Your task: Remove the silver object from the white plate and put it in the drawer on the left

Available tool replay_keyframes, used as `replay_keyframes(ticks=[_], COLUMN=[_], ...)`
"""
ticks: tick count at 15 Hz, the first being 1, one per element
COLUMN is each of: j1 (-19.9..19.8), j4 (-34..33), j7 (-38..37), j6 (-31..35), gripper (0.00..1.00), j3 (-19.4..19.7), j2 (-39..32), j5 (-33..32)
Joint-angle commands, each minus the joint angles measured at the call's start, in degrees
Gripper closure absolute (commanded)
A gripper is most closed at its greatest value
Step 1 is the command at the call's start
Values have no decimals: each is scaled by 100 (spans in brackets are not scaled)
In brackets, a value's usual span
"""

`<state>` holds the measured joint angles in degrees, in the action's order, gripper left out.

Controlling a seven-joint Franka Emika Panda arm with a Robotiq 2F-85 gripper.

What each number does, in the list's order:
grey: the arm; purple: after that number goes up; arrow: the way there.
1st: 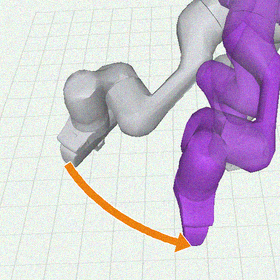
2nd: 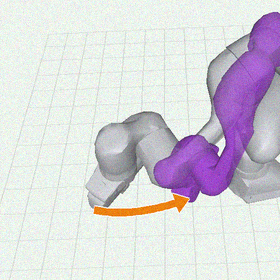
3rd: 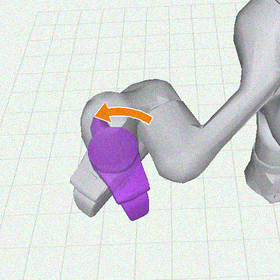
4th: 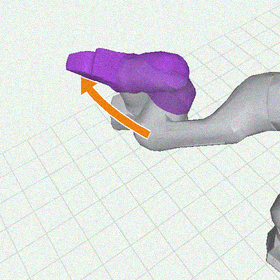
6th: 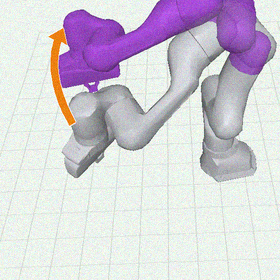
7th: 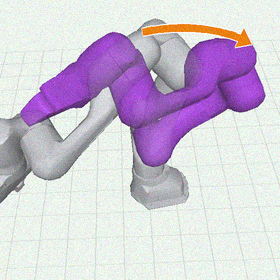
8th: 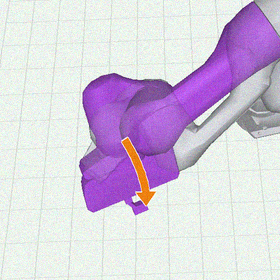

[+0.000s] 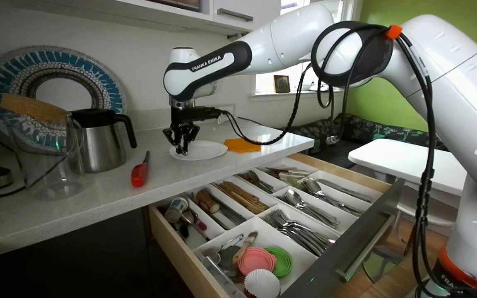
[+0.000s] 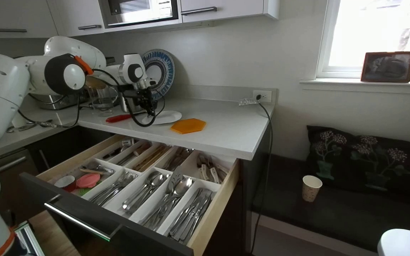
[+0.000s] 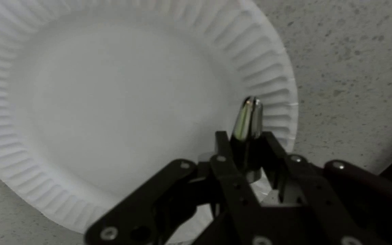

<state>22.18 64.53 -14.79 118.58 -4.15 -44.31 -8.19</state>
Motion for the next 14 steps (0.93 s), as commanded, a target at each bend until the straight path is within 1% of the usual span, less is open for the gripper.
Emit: replay_keyframes(ticks=[1,4,6,9,14], j1=[47,42,12,53,12], j4=[496,1021,1532,2397,3659], j7=[141,282,425,379,505], j6=[-170,-158,-97,90,533], gripper=[93,93,93,93,93], j3=[-85,-209,-317,-367,-734], j2=[466,879,1235,1872,2897], j5=[-11,38,78,-23,65])
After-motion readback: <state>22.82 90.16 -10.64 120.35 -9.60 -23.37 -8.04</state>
